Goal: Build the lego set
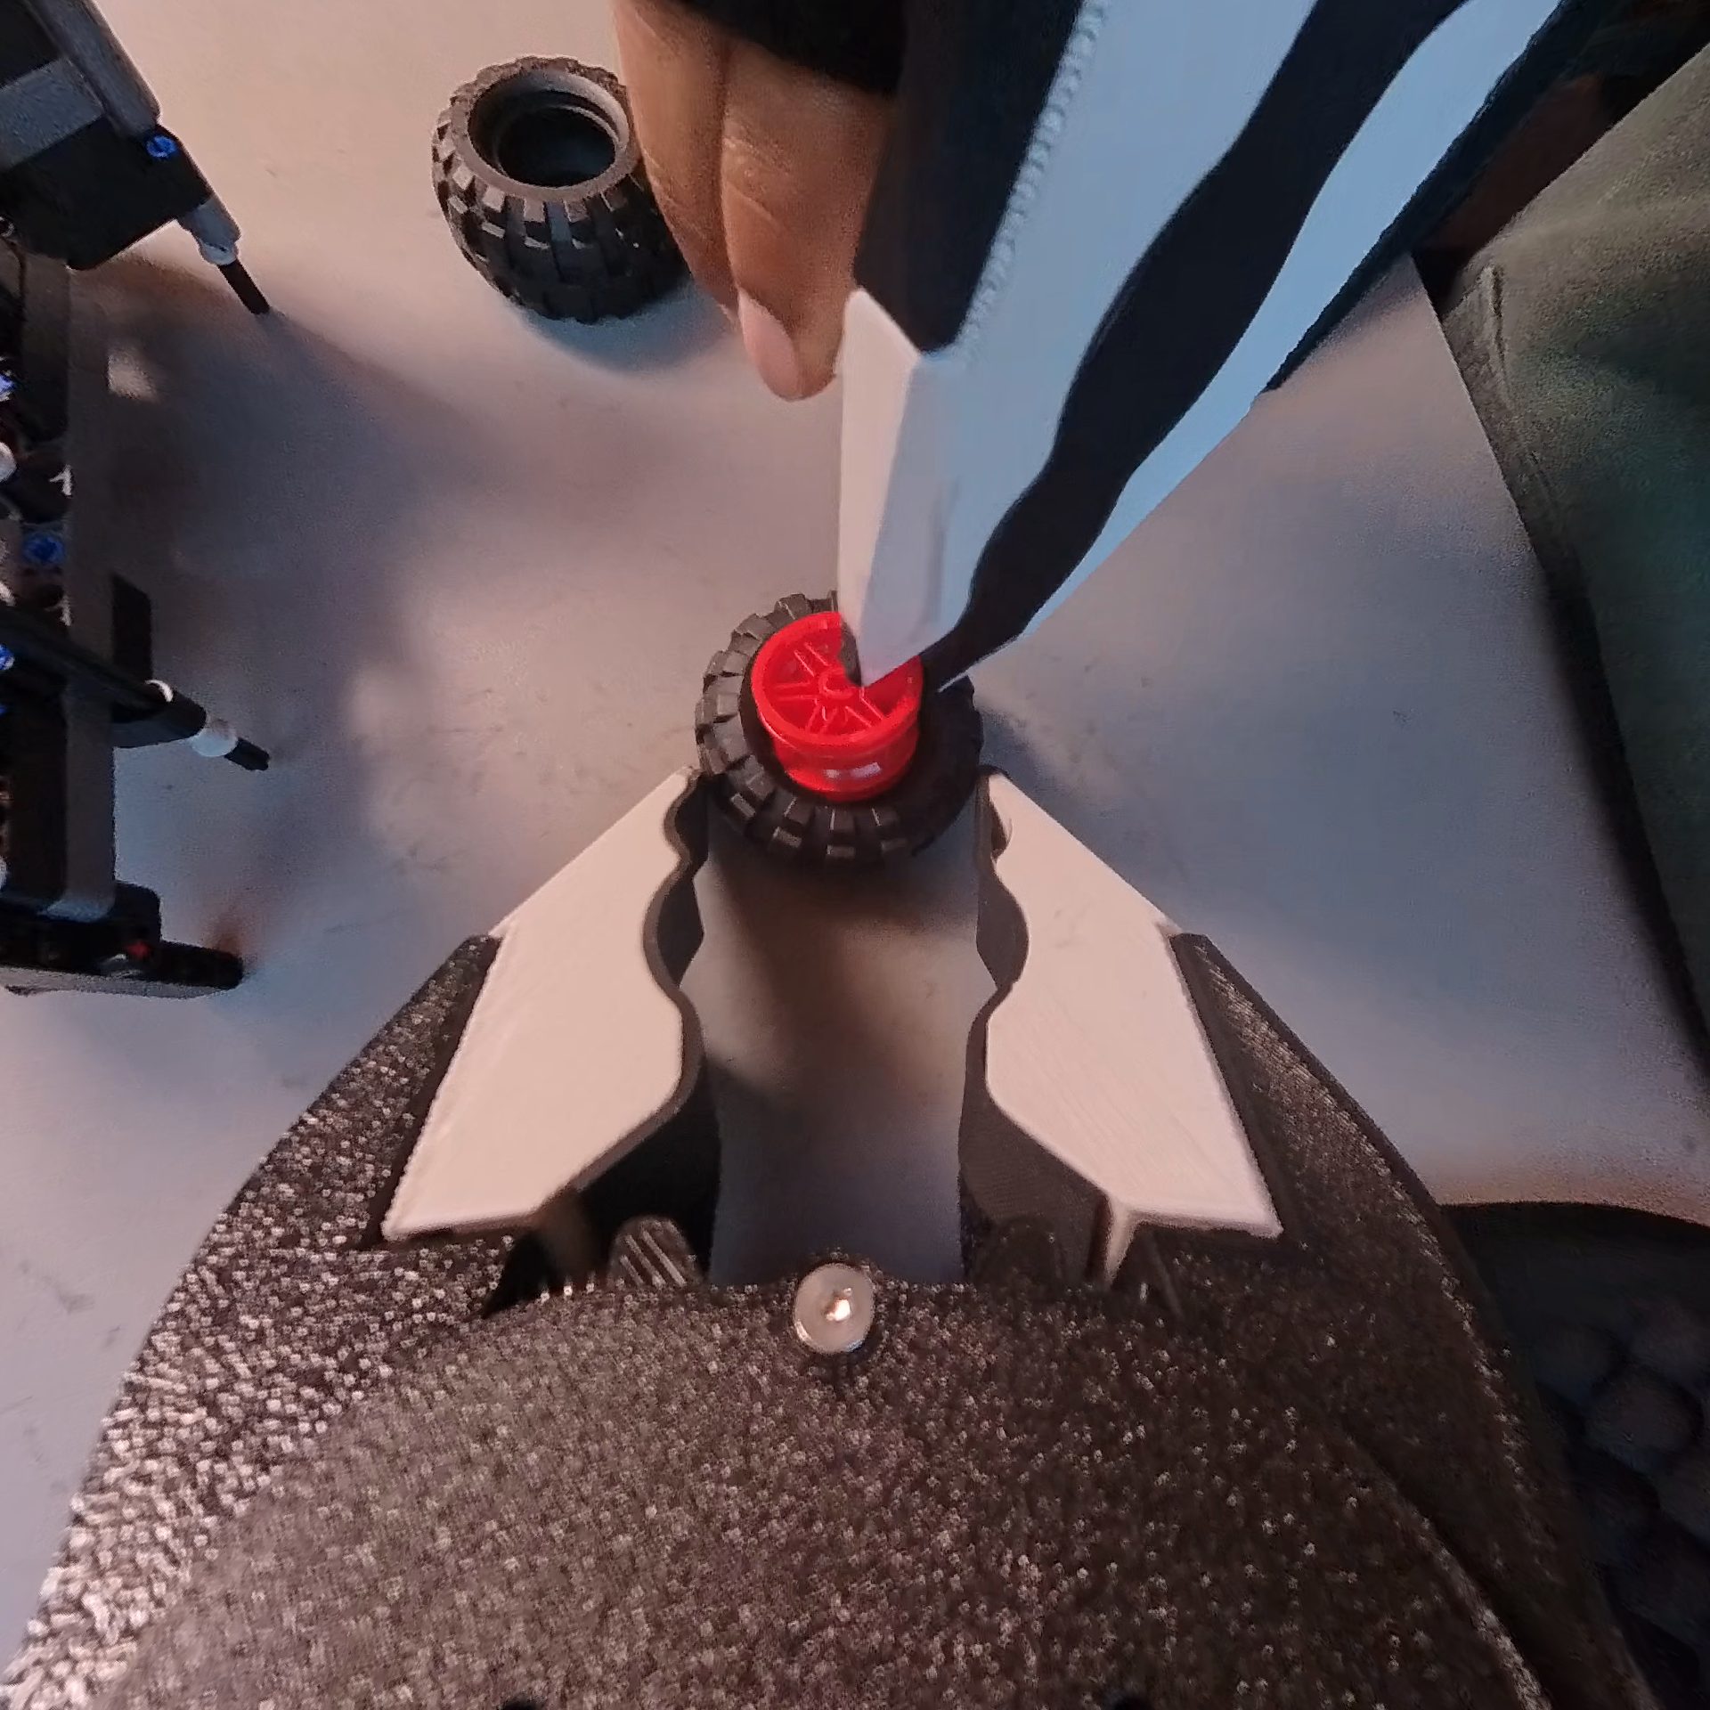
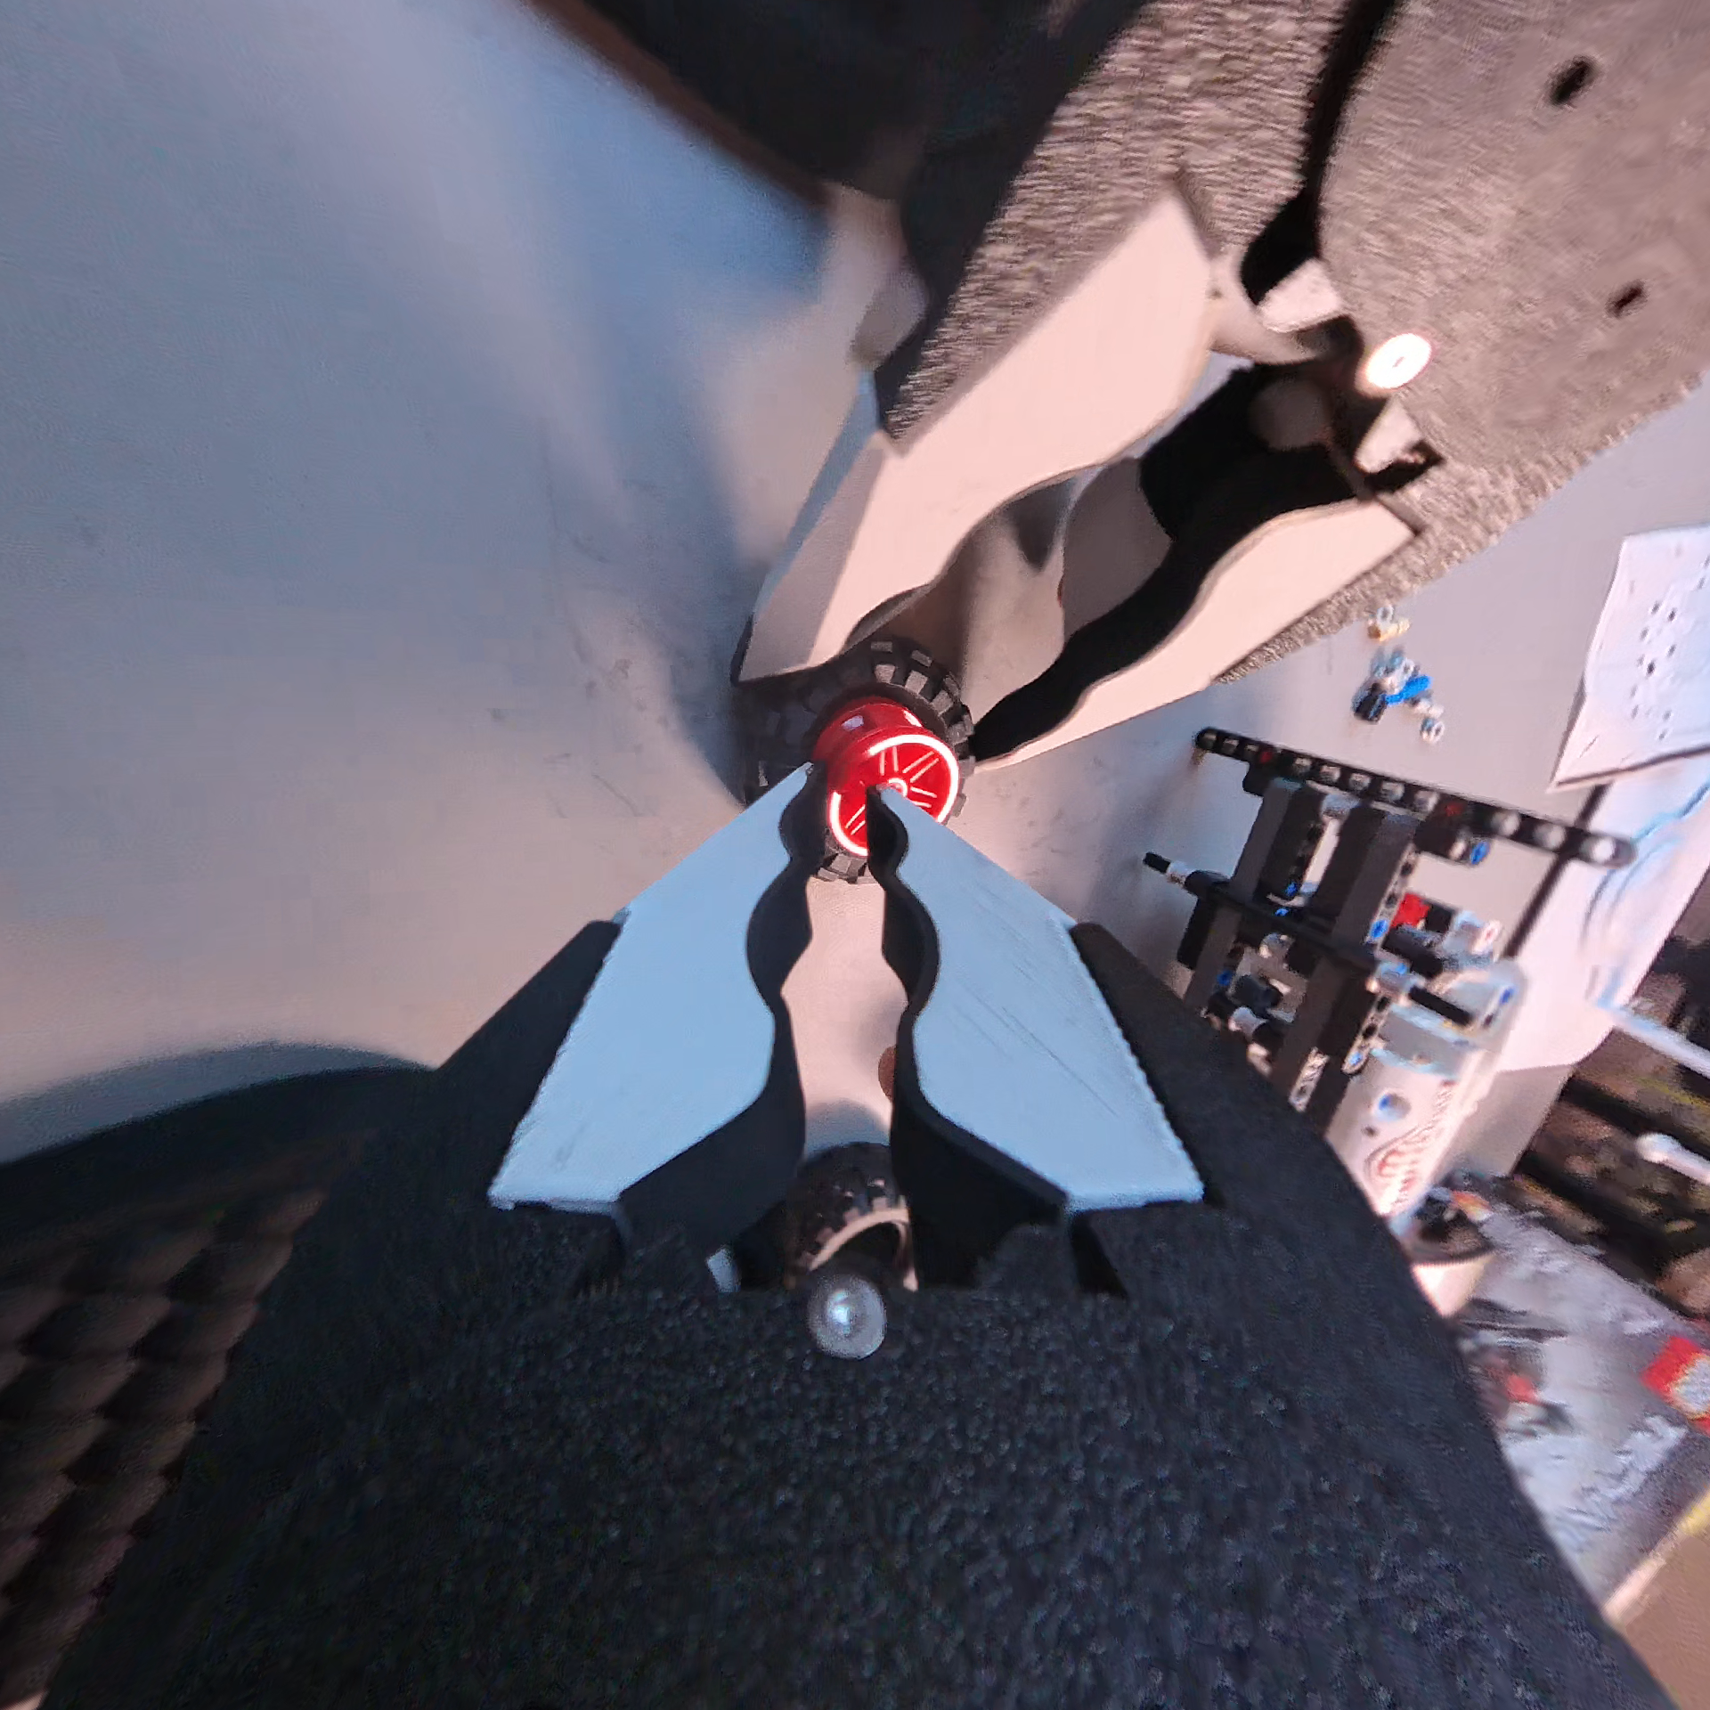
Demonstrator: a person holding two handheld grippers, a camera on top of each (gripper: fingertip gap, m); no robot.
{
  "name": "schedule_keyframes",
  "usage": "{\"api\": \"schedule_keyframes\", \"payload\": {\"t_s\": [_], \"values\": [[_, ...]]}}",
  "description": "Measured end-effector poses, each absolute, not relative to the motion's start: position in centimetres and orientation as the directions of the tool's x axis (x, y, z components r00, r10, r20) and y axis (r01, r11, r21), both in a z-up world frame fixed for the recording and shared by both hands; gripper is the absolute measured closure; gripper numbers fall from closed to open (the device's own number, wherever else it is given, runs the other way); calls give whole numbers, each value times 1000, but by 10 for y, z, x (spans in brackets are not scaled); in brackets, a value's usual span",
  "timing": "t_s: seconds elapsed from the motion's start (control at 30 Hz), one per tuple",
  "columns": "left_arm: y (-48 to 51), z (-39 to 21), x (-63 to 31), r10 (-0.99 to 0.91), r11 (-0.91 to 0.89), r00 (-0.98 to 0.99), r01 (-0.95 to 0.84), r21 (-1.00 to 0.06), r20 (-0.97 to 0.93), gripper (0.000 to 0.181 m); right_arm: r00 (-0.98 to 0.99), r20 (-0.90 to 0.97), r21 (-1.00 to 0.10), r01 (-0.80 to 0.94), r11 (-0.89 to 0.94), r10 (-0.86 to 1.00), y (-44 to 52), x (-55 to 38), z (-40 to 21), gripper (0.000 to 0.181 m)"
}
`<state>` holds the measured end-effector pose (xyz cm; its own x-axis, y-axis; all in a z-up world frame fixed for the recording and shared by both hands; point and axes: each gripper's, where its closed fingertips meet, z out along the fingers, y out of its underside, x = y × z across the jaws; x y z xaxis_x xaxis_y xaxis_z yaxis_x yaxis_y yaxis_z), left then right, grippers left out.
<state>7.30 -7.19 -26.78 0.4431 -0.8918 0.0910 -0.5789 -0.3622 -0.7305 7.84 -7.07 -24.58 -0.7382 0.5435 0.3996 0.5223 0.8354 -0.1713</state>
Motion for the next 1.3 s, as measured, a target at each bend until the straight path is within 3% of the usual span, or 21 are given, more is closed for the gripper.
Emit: {"api": "schedule_keyframes", "payload": {"t_s": [0.17,0.7,0.83,0.93,1.1,1.3], "values": [[-75,-269,68,-899,-352,429,-588,-728,89,129,-817,382,-54,448,893,433,-73,79,-250,178],[-75,-269,68,-908,-325,413,-603,-728,63,130,-881,211,-55,422,905,424,-78,77,-257,181],[-75,-270,68,-909,-322,413,-605,-728,59,130,-861,153,-122,471,874,485,-80,76,-256,181],[-75,-269,69,-911,-309,410,-609,-730,45,130,-794,90,-249,567,786,601,-83,79,-256,181],[-74,-269,69,-907,-315,420,-606,-731,44,131,-609,104,-419,690,590,786,-77,79,-245,175],[-73,-265,70,-908,-290,418,-596,-749,20,132,-374,133,-609,700,373,918,-66,69,-222,167]]}}
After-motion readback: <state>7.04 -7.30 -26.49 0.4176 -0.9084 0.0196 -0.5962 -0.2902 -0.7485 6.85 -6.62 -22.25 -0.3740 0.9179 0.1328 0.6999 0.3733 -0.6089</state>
